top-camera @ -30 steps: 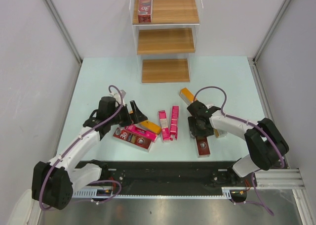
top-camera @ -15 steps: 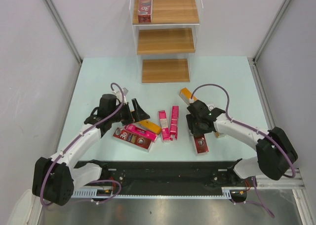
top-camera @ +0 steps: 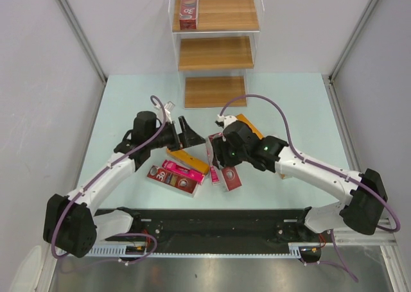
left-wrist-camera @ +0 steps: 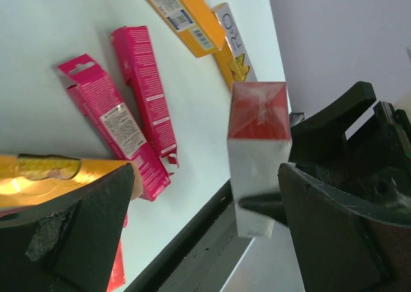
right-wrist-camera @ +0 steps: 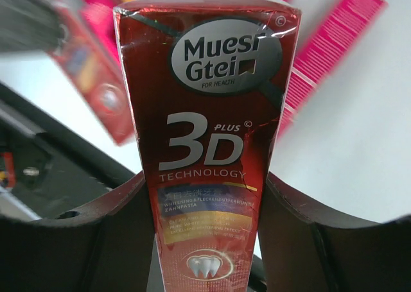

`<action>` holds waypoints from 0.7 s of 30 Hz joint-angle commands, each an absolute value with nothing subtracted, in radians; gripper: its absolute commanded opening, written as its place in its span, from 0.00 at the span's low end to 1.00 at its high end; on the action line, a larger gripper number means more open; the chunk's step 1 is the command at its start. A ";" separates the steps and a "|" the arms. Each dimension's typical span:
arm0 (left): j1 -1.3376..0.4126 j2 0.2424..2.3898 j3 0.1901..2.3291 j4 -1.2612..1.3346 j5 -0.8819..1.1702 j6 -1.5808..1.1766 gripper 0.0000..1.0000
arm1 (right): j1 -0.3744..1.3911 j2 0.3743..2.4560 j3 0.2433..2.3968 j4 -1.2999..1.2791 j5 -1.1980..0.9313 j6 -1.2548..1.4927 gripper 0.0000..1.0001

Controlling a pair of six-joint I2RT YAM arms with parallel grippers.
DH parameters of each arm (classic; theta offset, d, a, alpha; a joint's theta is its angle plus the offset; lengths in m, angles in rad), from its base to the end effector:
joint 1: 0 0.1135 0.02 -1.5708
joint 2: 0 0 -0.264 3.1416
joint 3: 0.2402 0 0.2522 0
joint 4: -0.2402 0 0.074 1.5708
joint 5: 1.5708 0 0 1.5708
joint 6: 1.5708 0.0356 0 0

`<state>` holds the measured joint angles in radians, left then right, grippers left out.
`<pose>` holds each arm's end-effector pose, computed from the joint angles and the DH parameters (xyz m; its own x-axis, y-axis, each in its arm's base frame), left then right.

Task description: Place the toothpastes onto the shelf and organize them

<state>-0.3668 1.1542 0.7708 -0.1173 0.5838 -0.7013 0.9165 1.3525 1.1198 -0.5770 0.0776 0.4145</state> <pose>0.2298 -0.1093 0.2691 -0.8267 -0.2591 -0.4995 0.2844 0.5736 -0.7682 0.1790 0.2289 0.2938 -0.7089 -0.2644 -0.6539 -0.5168 0.8256 0.2264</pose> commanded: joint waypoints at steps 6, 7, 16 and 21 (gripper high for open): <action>-0.426 1.161 0.799 -0.003 0.621 -0.772 1.00 | 0.991 1.408 1.236 -0.511 0.075 0.446 0.48; -0.431 1.161 0.799 -0.003 0.621 -0.773 1.00 | 0.994 1.407 1.239 -0.511 0.077 0.446 0.48; -0.495 1.196 0.821 0.026 0.604 -0.778 0.92 | 0.997 1.399 1.262 -0.503 0.100 0.440 0.48; -0.528 1.215 0.813 0.057 0.597 -0.793 0.82 | 0.999 1.396 1.269 -0.489 0.109 0.436 0.49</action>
<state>-0.5064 1.2114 0.7803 -0.0120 0.5980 -0.7692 0.9939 1.4158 1.2163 -0.5480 0.0902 0.4355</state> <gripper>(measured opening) 0.849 0.594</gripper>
